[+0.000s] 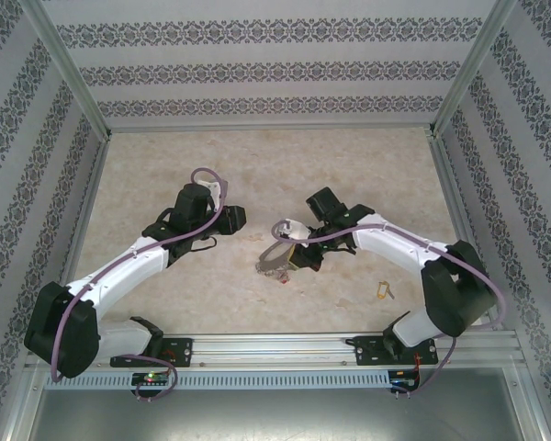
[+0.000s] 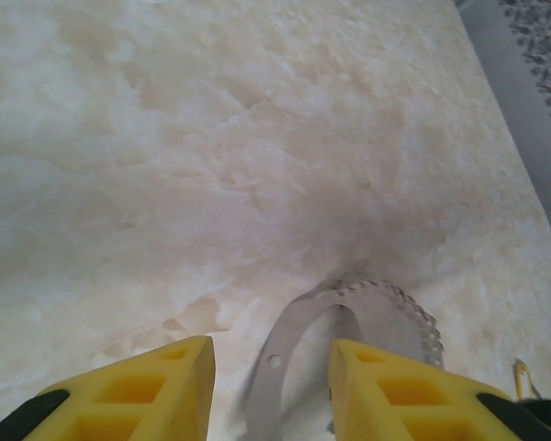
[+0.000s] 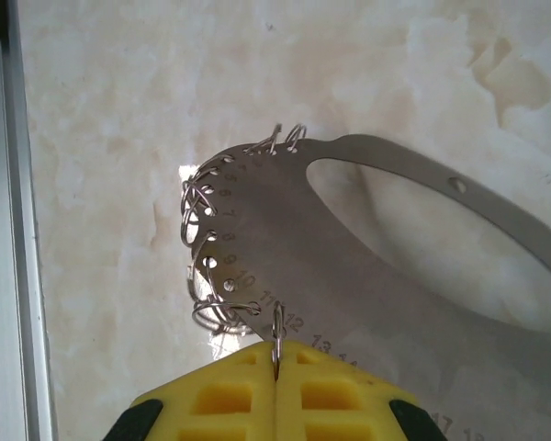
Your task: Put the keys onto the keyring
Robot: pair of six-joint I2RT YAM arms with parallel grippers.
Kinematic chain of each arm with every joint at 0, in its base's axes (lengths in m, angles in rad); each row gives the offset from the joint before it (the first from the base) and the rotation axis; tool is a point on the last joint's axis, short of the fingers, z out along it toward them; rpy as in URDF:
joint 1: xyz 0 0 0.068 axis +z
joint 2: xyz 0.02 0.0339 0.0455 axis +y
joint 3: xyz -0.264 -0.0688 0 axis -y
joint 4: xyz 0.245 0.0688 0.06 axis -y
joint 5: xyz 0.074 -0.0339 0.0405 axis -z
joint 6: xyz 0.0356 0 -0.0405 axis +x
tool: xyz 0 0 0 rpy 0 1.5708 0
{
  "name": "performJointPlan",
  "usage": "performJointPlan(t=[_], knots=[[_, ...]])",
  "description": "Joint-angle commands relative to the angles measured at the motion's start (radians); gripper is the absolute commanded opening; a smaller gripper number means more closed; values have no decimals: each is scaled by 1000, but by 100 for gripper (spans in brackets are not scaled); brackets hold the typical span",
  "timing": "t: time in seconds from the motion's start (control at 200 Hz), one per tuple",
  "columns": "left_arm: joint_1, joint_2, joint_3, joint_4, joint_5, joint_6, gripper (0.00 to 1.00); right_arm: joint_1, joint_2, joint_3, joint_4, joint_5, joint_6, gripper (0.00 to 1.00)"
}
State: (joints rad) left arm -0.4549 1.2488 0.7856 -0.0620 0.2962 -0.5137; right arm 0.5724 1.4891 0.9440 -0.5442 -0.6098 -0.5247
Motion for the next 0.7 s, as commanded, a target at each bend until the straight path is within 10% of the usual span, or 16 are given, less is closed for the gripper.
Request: performJointPlan(t=[0.0,0.41,0.694], knots=[[13,-14,20,88,130,111,35,-64,-72,2,66,-145,26,0],[5,8,106,107,592,623,36,-103,-242,6,50,-26,-284,0],[-63,144,252,-62,675,805,34,-85,-271,1,67,-76,-330,0]])
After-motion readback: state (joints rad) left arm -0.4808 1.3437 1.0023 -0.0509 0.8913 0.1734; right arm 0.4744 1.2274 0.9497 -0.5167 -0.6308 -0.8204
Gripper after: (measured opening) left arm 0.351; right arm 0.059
